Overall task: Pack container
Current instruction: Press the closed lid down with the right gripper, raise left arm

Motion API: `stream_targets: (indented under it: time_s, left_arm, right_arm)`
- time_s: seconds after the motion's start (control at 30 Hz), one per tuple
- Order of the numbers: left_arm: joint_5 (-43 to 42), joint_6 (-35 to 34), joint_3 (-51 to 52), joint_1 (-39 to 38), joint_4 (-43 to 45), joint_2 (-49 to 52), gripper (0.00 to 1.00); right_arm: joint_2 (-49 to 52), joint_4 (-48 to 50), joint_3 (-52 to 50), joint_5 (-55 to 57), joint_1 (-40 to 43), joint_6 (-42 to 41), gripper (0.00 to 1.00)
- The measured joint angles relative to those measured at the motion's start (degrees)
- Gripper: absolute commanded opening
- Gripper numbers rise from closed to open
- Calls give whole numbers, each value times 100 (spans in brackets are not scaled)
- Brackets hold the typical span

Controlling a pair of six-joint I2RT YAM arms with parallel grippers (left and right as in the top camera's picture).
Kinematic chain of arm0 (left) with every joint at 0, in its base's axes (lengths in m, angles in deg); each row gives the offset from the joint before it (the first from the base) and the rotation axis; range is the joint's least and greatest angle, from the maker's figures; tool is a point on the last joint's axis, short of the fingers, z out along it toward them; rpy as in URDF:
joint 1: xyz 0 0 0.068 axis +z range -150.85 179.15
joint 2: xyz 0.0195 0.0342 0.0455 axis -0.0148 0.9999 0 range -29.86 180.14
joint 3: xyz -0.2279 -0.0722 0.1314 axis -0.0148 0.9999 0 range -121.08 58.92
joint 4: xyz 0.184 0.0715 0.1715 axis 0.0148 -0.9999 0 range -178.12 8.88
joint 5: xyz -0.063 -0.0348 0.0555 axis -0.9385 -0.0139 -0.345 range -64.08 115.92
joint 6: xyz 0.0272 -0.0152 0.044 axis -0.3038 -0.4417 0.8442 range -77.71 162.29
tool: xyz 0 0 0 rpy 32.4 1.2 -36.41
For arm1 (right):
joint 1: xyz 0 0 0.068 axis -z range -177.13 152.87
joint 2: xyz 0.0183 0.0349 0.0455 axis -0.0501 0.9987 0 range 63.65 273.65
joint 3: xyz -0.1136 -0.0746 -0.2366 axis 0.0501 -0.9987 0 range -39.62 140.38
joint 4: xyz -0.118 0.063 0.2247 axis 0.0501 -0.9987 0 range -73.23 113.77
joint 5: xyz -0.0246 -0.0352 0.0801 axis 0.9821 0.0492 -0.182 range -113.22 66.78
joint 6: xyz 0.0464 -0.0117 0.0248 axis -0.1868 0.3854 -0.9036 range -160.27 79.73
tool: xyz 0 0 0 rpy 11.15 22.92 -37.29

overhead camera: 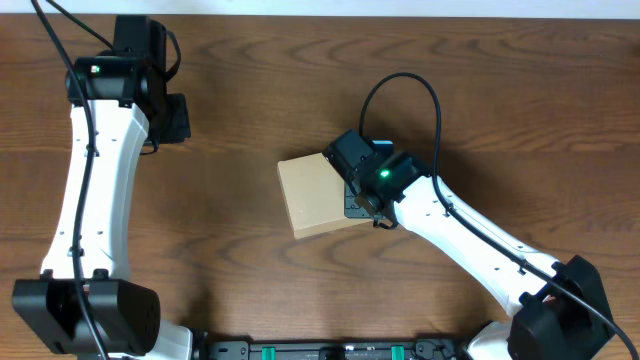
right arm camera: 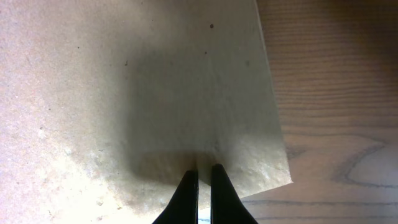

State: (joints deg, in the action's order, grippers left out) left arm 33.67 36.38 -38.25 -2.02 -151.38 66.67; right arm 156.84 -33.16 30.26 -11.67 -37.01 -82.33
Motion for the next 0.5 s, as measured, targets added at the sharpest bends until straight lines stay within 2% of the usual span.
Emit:
stream_targets:
  time_s: [0.33, 0.37, 0.4, 0.47, 0.5]
  left_arm:
    - [-9, 15, 0, 0, 0, 0, 34]
    - [-13, 17, 0, 0, -2, 0, 34]
    - [-33, 15, 0, 0, 0, 0, 34]
    - [-92, 17, 0, 0, 0, 0, 35]
    - [-127, 15, 0, 0, 0, 0, 35]
  right_arm:
    - [-26, 201, -26, -22, 22, 83, 1]
    - [-26, 286, -26, -20, 22, 125, 4]
    - [-26, 365, -24, -26, 39, 173, 15]
    - [-26, 573, -4, -59, 72, 284, 45]
    - [-28, 678, 11, -79, 94, 382, 53]
